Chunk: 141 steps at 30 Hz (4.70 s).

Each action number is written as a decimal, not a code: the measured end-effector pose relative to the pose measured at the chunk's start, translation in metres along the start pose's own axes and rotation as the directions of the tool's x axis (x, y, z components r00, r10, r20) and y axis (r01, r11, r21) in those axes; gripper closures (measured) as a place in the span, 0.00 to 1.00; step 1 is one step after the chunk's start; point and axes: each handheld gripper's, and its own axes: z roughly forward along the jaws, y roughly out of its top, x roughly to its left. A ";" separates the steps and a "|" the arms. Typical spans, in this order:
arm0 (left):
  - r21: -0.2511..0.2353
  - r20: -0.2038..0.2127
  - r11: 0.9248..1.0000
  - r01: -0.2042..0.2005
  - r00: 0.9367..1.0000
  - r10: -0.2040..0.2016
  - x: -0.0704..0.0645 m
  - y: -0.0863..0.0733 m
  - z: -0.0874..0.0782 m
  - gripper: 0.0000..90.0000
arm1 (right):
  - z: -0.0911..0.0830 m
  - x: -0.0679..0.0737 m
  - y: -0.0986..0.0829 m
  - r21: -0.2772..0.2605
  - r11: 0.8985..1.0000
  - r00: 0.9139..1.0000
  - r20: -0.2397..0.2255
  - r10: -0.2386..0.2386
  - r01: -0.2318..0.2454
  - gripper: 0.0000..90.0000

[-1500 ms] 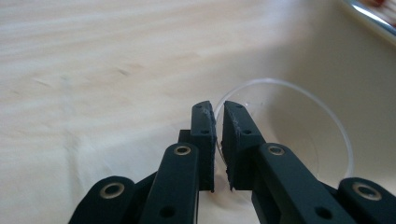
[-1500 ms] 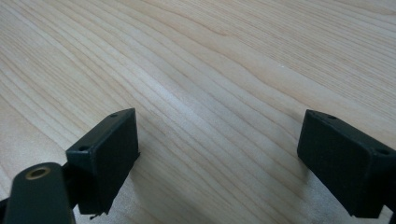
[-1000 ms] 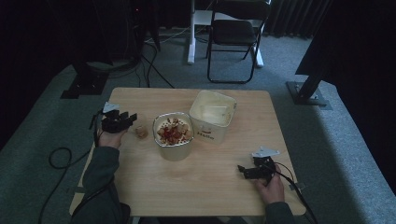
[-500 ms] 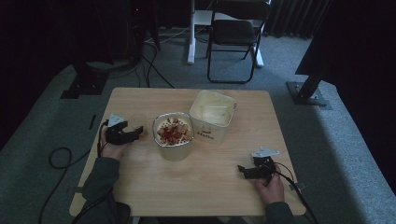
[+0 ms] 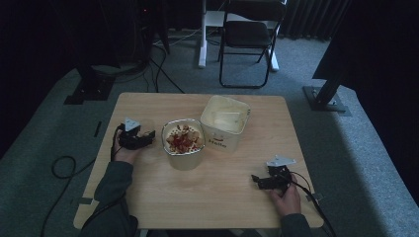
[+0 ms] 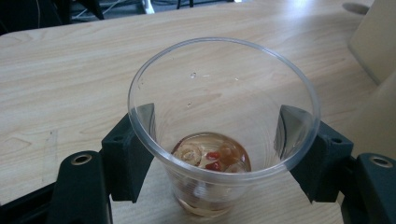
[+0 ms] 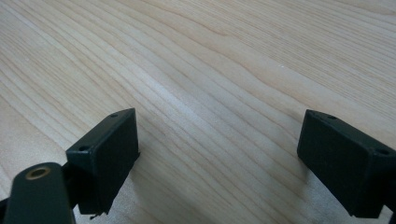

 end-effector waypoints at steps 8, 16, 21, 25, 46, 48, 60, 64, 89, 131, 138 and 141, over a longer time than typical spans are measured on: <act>-0.042 -0.017 0.999 -0.022 1.000 0.021 0.003 0.016 -0.014 0.35 | 0.000 0.000 0.000 0.000 1.000 1.000 0.000 0.000 0.000 0.14; -0.104 -0.045 0.988 -0.118 0.992 0.114 0.001 0.057 -0.044 0.35 | 0.000 0.000 0.000 0.000 1.000 1.000 0.000 0.000 0.000 0.14; -0.134 -0.045 0.976 -0.171 0.985 0.166 -0.002 0.074 -0.055 0.35 | 0.000 0.000 0.000 0.000 1.000 1.000 0.000 0.000 0.000 0.14; -0.146 -0.052 0.967 -0.208 0.978 0.202 -0.007 0.085 -0.061 0.35 | 0.000 0.000 0.000 0.000 1.000 1.000 0.000 0.000 0.000 0.14; -0.049 -0.275 0.780 -0.624 0.759 0.590 -0.063 0.113 -0.082 0.35 | 0.000 0.000 0.000 -0.001 1.000 1.000 0.001 -0.001 0.001 0.14; -0.025 -0.294 0.749 -0.663 0.720 0.628 -0.069 0.112 -0.081 0.35 | 0.000 0.000 0.000 -0.001 1.000 1.000 0.001 0.000 0.000 0.14; 0.094 -0.358 0.560 -0.823 0.497 0.790 -0.095 0.112 -0.074 0.36 | 0.000 0.000 0.000 -0.001 1.000 1.000 0.001 -0.001 0.001 0.14; 0.128 -0.365 0.496 -0.859 0.425 0.829 -0.103 0.110 -0.071 0.36 | 0.000 0.000 0.000 -0.002 1.000 1.000 0.001 0.000 0.000 0.14; 0.310 -0.401 0.086 -0.947 -0.048 0.915 -0.122 0.091 -0.058 0.38 | 0.000 0.000 0.000 -0.001 1.000 1.000 0.001 0.000 0.000 0.14; 0.361 -0.385 -0.012 -0.932 -0.161 0.909 -0.110 0.090 -0.050 0.41 | 0.000 0.000 0.000 -0.002 1.000 1.000 0.004 0.002 -0.002 0.14; 0.327 -0.396 -0.017 -0.945 -0.153 0.905 -0.113 0.092 -0.053 0.41 | 0.000 0.000 0.000 -0.001 1.000 1.000 0.004 0.004 -0.004 0.14; 0.323 -0.396 -0.004 -0.946 -0.139 0.908 -0.113 0.094 -0.055 0.41 | 0.000 0.000 0.000 -0.002 1.000 1.000 0.005 0.004 -0.004 0.14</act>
